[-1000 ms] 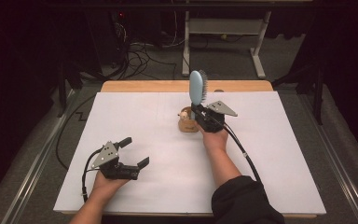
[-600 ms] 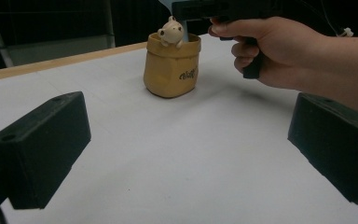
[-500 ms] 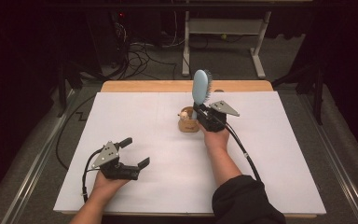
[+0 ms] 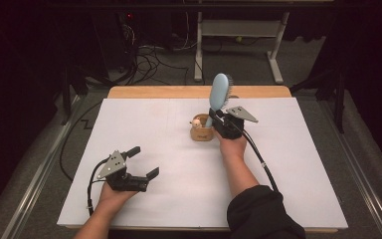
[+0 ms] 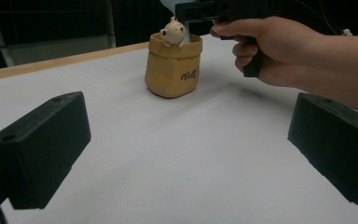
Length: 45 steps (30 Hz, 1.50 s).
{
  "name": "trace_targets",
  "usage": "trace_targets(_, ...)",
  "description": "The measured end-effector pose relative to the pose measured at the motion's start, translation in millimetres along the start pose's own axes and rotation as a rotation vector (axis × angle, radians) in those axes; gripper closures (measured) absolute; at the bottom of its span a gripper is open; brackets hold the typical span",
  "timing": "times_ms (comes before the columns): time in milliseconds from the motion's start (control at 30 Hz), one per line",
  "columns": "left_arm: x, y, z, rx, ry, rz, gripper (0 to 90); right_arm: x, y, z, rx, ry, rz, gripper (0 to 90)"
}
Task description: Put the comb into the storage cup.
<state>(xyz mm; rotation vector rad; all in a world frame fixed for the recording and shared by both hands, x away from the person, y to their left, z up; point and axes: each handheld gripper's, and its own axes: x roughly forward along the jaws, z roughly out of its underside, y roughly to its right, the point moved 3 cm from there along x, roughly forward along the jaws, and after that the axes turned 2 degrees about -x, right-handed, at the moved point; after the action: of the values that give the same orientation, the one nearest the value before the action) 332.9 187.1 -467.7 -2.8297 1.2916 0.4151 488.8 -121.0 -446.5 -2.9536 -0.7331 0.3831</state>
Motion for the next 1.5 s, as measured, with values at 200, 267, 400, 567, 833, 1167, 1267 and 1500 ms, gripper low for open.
trace_targets(200,0.0,0.5,-0.1,0.004,-0.002,0.0,0.0,0.0,0.9,-0.3,0.0,-0.005,0.002,72.7)
trace_targets(267,-0.3,0.1,-0.1,0.002,-0.001,-0.002,0.0,0.3,1.4,0.0,-0.002,-0.005,0.005,72.2)
trace_targets(400,-0.7,0.3,-0.3,0.002,0.001,-0.002,0.0,0.7,1.3,-0.4,-0.001,-0.006,0.006,72.1)
trace_targets(567,-0.4,0.1,-0.2,0.003,-0.001,-0.002,0.0,1.3,1.5,-0.4,-0.007,-0.008,0.008,71.8)
trace_targets(833,-0.5,0.4,-0.1,0.003,-0.002,-0.002,0.0,2.3,1.7,-0.7,-0.009,-0.009,0.01,70.8)
trace_targets(1167,-0.8,0.6,-0.6,0.001,0.003,-0.002,0.0,3.7,1.9,-1.2,-0.02,-0.017,0.016,68.7)
trace_targets(1267,-0.9,0.4,-0.6,0.001,0.003,-0.002,0.0,4.1,1.9,-1.4,-0.025,-0.021,0.017,68.4)
trace_targets(1500,-0.8,0.4,-0.7,0.003,0.002,-0.003,0.0,4.9,2.0,-0.6,-0.03,-0.029,0.022,63.3)
